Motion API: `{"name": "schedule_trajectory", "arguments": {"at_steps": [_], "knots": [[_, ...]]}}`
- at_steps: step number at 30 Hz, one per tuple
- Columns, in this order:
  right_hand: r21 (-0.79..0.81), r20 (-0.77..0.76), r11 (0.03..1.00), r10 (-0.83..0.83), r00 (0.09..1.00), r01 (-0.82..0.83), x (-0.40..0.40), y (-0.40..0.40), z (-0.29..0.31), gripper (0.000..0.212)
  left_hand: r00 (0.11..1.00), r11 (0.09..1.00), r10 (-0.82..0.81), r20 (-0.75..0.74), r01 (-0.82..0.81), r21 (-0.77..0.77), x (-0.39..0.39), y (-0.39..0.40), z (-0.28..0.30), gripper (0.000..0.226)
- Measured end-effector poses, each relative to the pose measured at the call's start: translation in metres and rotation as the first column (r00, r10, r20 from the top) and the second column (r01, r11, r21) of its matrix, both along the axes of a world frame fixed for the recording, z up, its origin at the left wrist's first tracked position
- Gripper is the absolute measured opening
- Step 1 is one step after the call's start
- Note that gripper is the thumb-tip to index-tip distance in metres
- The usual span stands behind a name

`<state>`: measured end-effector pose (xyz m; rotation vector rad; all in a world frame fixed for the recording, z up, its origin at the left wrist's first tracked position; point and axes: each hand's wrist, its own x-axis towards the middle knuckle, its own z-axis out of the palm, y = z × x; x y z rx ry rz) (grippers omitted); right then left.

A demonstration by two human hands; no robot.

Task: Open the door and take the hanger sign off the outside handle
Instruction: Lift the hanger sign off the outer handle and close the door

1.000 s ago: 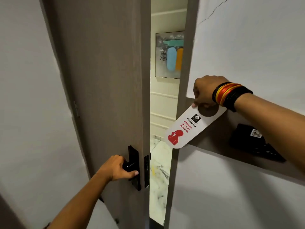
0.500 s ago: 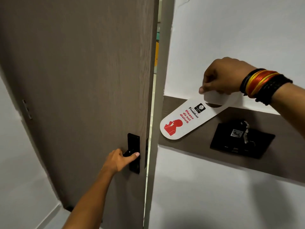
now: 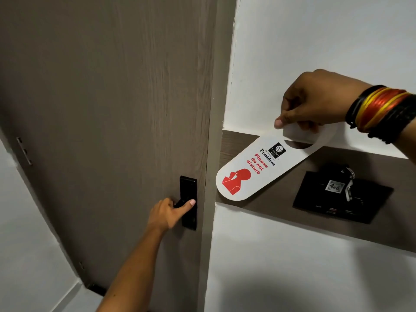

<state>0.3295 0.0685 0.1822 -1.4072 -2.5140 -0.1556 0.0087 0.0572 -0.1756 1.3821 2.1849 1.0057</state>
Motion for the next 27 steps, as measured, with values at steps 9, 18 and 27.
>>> {"name": "schedule_trajectory", "arguments": {"at_steps": [9, 18, 27], "knots": [[0.008, -0.017, 1.000, 0.006, 1.000, -0.006, 0.001, 0.002, -0.001, 0.026, 0.999, 1.000, 0.011, -0.040, -0.012, -0.021, 0.004, 0.011, 0.002, 0.086], [0.019, -0.019, 1.000, -0.008, 1.000, 0.008, 0.005, 0.001, -0.002, 0.028, 0.997, 1.000, 0.021, -0.071, -0.022, -0.019, 0.006, 0.022, 0.002, 0.093], [0.062, -0.003, 0.997, -0.043, 0.999, 0.043, 0.002, 0.000, -0.005, 0.029, 0.770, 0.981, -0.180, -0.611, 0.100, -0.163, -0.011, 0.023, 0.041, 0.087]]}}
